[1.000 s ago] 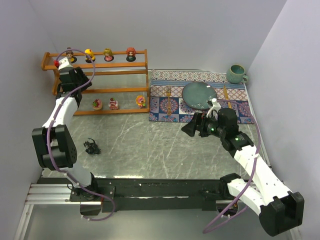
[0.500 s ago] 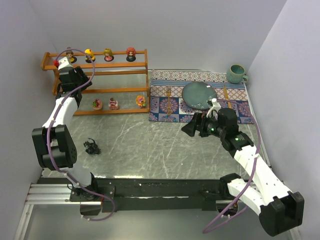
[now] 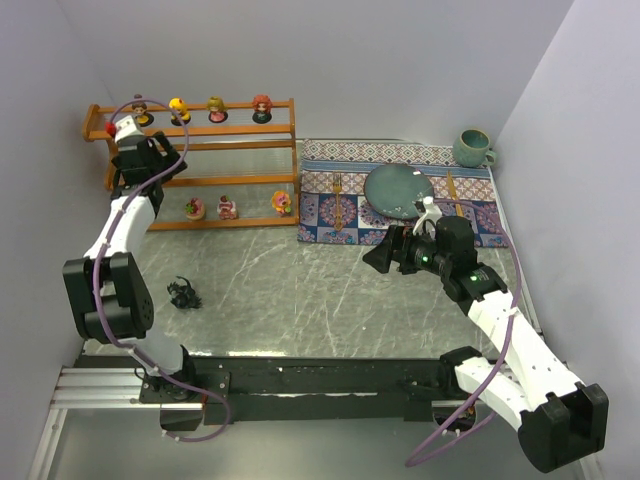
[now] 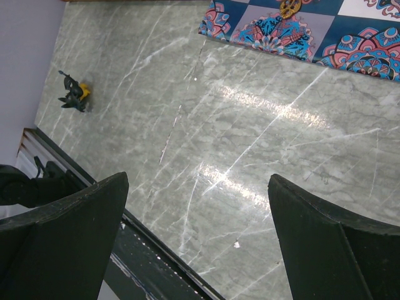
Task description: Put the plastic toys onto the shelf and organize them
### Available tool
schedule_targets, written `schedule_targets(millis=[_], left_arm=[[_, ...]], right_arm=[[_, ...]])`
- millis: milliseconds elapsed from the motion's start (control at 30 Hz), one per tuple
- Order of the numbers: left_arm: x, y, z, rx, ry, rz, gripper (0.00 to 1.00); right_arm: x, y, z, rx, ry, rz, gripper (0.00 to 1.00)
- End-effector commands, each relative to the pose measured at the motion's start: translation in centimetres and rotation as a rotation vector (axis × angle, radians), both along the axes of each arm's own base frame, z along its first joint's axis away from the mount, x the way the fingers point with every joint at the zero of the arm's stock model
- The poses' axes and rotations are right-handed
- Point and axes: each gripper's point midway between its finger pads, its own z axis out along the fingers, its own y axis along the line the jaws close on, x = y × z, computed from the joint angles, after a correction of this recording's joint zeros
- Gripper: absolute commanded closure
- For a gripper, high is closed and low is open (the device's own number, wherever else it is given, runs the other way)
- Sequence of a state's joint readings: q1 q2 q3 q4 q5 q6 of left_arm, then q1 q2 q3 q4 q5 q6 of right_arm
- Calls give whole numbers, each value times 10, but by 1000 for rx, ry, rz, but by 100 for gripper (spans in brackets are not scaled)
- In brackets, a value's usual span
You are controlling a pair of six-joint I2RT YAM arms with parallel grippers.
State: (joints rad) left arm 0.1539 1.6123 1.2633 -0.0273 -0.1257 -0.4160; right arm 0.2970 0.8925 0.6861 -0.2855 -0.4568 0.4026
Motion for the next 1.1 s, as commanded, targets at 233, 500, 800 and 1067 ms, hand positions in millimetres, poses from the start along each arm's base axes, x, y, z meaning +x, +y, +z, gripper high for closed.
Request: schedule_targets(millis=[233,500,800,1067], left_arm=[[-53,0,55,-14,-65,62,1],[-151,-5,-1,-117,75,197,2],[-226,-23,-84,-297,229,319,5],[-242,-34,-127,-368,289,338,4]], right_arm=[[0,1,19,12,-68,5,0],[-5,6,17,20,-86,18,0],[-16,25,8,22,-56,97,0],[-23,30,1,25,-46,125,0]])
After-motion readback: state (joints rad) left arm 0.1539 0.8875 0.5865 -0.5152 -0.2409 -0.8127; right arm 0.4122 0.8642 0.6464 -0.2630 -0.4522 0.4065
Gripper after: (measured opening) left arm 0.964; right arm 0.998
